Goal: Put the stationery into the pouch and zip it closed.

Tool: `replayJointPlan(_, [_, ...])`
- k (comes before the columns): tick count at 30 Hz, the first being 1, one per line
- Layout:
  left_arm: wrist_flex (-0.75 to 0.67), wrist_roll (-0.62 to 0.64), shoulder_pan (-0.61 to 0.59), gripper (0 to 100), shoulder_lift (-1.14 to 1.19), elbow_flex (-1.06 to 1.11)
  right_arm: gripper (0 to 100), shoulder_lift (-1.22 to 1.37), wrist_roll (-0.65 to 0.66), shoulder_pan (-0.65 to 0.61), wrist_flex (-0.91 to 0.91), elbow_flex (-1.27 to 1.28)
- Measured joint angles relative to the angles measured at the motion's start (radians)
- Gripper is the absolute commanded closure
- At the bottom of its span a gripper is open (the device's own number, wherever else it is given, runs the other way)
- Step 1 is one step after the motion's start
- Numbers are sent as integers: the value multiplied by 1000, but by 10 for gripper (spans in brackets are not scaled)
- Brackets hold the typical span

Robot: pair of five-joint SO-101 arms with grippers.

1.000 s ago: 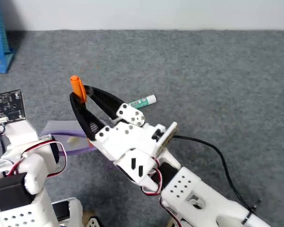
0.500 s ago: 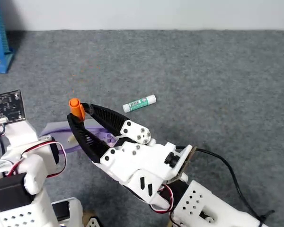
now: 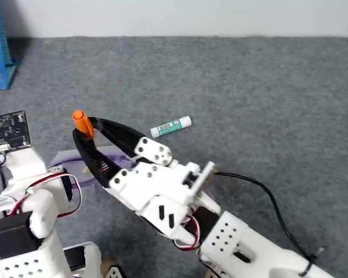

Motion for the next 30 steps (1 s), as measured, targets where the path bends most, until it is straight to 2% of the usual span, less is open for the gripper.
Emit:
replayJointPlan(13, [0, 0, 0, 989, 0, 0, 991, 160, 2, 41, -224, 28])
replayJointPlan(21, [0, 0, 0, 989, 0, 0, 990, 74, 133, 41, -269, 166])
replayJointPlan(25, [0, 0, 0, 989, 0, 0, 958, 5, 141, 38, -147, 201])
replayJointPlan(30, [0, 0, 0, 989, 0, 2, 783, -97, 141, 15, 107, 203])
